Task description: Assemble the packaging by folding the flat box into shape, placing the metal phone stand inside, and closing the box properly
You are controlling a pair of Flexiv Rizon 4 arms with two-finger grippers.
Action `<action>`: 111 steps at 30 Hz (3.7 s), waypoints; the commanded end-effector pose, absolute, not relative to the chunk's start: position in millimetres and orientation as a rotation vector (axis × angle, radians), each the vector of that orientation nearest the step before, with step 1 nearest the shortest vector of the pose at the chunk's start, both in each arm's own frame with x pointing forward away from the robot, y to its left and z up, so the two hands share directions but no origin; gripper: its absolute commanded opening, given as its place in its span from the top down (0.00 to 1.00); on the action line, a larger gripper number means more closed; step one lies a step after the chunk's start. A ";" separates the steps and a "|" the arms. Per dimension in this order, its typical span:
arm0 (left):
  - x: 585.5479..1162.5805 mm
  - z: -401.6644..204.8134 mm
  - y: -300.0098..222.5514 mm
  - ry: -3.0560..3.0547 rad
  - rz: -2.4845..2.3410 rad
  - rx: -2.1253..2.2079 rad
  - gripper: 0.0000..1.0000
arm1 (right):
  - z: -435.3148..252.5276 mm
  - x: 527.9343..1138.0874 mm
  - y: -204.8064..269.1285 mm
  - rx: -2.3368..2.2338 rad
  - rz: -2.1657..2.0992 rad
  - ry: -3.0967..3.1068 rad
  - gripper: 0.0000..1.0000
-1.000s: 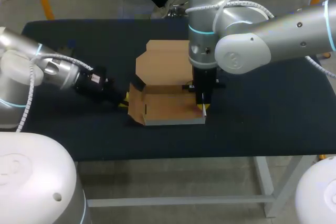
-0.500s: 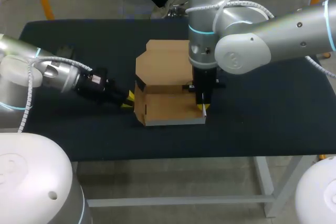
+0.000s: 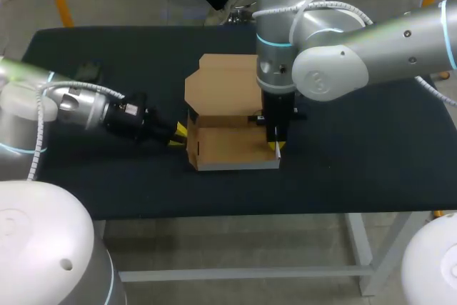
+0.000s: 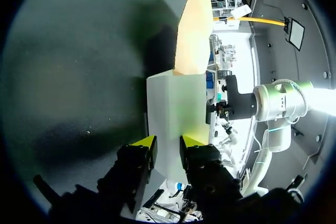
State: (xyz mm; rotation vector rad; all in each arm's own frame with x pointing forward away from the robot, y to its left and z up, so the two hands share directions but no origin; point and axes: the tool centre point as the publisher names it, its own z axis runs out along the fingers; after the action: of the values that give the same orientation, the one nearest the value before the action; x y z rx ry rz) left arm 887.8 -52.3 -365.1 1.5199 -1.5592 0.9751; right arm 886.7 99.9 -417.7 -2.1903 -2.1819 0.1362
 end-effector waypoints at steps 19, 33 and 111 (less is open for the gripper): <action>887.9 -363.9 -68.8 -1.587 0.979 1.507 0.62 | -419.0 887.4 100.9 -2.188 0.141 -2.182 1.00; 888.0 -363.9 -76.5 -1.641 0.964 1.565 0.60 | -419.0 887.4 100.9 -2.188 0.141 -2.182 1.00; 892.2 -400.4 -93.4 -2.187 0.184 2.178 0.73 | -419.0 887.4 100.9 -2.188 0.141 -2.182 1.00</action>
State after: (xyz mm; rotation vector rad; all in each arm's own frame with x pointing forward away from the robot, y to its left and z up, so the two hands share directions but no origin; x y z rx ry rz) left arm 890.3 -87.9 -397.0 2.0474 -2.0713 0.4043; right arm 886.7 99.9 -417.4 -2.1904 -2.1820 0.1356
